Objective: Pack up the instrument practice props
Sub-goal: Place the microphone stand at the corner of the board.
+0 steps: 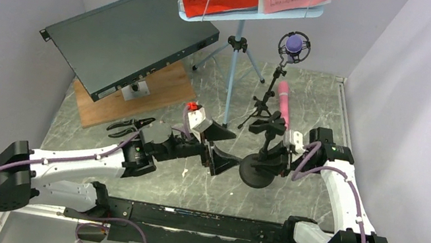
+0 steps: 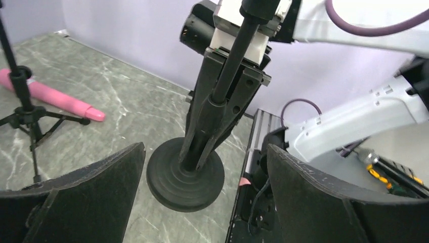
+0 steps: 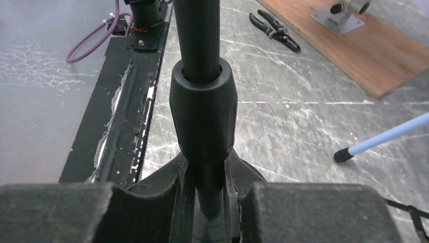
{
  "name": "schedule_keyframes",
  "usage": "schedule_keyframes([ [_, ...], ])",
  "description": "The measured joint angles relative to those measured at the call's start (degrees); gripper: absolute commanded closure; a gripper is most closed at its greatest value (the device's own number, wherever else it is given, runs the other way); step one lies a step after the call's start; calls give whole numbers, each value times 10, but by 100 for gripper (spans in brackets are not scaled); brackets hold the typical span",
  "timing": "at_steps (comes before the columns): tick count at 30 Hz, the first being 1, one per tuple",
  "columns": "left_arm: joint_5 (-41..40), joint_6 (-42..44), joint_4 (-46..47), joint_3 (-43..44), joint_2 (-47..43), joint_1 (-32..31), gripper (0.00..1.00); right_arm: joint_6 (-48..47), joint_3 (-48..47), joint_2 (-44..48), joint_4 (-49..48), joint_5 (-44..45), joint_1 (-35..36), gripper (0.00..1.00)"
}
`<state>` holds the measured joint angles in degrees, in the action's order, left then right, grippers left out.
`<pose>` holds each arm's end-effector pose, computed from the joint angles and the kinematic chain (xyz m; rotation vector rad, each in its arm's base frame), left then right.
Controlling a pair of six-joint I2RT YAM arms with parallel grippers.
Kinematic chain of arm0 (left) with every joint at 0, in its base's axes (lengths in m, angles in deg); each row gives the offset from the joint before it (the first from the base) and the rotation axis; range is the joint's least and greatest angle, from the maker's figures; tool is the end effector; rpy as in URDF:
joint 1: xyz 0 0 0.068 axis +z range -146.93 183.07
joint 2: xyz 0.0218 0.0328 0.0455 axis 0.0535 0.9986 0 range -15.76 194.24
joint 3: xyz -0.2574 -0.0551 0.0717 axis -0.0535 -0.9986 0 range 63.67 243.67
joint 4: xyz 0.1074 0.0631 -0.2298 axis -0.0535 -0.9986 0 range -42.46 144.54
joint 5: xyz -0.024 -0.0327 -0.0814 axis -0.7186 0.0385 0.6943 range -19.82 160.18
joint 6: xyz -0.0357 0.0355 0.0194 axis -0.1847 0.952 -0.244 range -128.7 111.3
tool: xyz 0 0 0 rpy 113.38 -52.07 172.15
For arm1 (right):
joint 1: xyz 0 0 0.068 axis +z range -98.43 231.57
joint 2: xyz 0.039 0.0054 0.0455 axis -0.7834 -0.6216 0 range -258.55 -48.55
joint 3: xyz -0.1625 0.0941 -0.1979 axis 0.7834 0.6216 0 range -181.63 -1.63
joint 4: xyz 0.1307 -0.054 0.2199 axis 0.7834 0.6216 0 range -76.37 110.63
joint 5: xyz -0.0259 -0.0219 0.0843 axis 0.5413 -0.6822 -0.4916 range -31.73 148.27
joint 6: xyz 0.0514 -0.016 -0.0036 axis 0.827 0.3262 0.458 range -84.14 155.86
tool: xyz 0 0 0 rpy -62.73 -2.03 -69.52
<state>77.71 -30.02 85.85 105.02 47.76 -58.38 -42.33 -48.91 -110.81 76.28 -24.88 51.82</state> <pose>0.1200 -0.2304 0.3303 0.6388 1.4032 -1.2685 0.1659 0.0361 0.2654 -1.2838 1.2968 1.1290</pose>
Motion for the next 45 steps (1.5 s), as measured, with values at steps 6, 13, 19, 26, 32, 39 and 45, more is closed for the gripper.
schedule_keyframes([
  [6, 64, 45, 39, -5, 20, 0, 6, -133, 0, 0, 86, -14, 0, 100],
  [13, 105, 85, 63, 29, 98, 1, 9, -160, 1, 0, 101, -14, 0, 100],
  [19, 116, 87, 70, 33, 119, 2, 9, -61, 1, -1, 40, -16, -28, 100],
  [26, 84, 97, 56, -11, 52, 2, 8, -83, -18, -63, 66, -20, -221, 100],
  [32, 56, 100, 27, -49, -24, 2, 8, -213, -106, -227, 179, -26, -360, 100],
  [39, 26, 101, 3, -64, -53, 2, 7, -230, -216, -376, 197, -26, -375, 100],
  [45, 16, 102, -1, -64, -52, 2, 7, -190, -235, -347, 208, -27, -306, 100],
])
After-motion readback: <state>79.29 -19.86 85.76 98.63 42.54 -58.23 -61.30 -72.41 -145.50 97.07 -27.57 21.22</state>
